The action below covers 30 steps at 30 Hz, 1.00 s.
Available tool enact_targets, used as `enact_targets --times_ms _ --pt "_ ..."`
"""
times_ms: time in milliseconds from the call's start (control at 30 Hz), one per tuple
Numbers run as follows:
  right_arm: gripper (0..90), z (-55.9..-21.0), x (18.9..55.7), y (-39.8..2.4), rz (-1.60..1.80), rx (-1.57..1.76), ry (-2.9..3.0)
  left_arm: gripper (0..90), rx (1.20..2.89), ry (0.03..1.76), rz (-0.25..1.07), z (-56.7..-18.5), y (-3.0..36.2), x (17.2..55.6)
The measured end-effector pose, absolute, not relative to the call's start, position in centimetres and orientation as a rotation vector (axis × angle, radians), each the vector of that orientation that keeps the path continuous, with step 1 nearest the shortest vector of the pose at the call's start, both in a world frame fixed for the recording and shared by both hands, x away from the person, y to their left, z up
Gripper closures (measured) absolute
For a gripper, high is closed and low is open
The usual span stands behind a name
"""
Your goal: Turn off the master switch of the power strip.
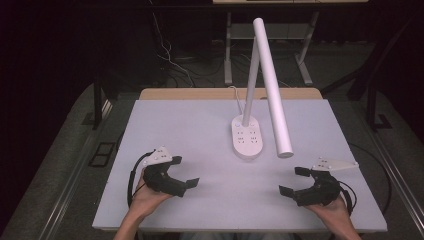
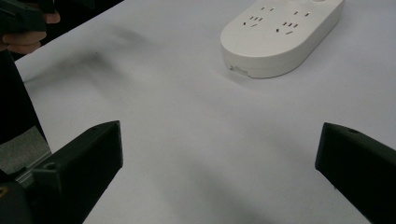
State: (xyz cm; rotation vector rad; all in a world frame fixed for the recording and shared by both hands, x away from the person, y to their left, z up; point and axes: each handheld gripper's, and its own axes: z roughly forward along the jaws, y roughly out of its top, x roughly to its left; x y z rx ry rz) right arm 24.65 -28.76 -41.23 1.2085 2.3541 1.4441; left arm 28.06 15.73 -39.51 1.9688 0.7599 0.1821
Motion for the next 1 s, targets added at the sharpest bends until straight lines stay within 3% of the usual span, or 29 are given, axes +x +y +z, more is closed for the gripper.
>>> enact_targets --times_ms 1000 --pt "0.1 -41.4 24.7 -28.8 1.425 1.206 2.361 0.0 2.056 0.692 0.162 -37.1 13.0 31.5"
